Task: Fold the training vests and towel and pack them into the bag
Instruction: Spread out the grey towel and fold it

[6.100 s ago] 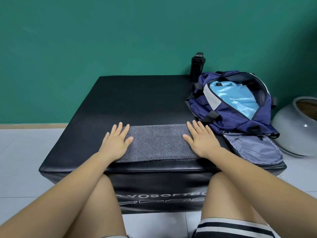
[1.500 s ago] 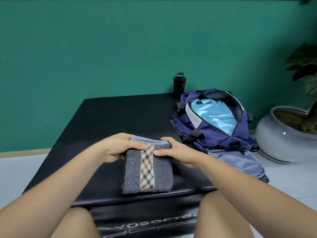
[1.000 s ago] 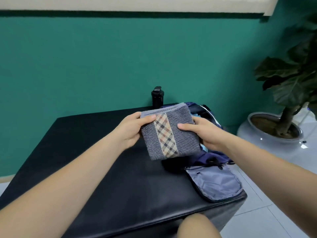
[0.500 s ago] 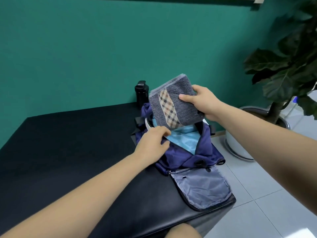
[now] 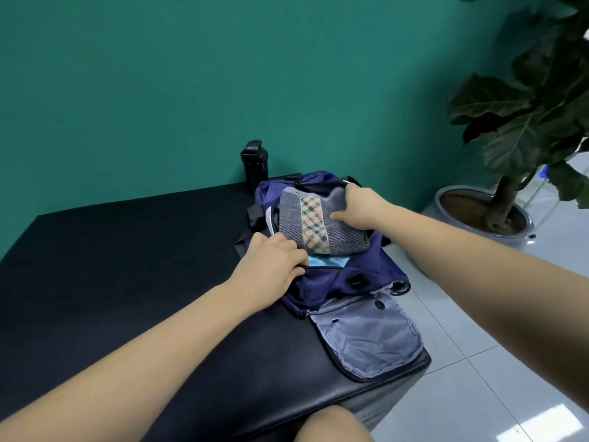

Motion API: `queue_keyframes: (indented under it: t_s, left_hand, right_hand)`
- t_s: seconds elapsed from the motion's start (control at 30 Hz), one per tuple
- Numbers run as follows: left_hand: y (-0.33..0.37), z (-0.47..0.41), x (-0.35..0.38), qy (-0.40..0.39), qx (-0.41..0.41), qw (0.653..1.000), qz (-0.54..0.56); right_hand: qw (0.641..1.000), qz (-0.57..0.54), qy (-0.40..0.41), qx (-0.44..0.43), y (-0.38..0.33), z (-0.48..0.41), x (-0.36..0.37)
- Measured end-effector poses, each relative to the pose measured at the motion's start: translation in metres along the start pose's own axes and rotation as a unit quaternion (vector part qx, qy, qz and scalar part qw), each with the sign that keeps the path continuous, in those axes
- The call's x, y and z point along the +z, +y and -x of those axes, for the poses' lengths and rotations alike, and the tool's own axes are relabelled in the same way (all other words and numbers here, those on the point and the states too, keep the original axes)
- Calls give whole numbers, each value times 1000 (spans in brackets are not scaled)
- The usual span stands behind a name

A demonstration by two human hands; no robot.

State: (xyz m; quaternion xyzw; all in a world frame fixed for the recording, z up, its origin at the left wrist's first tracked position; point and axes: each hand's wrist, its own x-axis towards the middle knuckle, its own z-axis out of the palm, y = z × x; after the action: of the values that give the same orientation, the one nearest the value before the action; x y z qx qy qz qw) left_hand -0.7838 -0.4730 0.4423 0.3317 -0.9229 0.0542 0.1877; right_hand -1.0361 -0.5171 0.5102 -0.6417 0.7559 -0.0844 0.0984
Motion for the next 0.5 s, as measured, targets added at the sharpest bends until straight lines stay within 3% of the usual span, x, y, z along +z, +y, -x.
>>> queue_keyframes:
  t_s: [0.13,0.2,0.3,0.37,0.43,0.5]
  left_hand:
    - [3,6,-5,-15,1,1000,1]
    - [3,6,-7,-18,2,1000,-1]
    - [2,7,-11,-19,8,1000,-6]
    - [1,8,-12,-24,9,1000,-12]
    - [-1,10,-14,-24,12,999,-17]
    - [-3,12,-15,-27,12,999,-16]
  right_hand:
    - [964,116,168,-168,-13,8,17]
    - [944,113,198,-238,-29,16,19]
    - [974,117,24,-194,-41,26,27]
    - [965,187,-72,-168,-37,28,39]
    - [952,238,-91,-167,-30,31,48]
    - [950,241,-41,-192,-26,32,49]
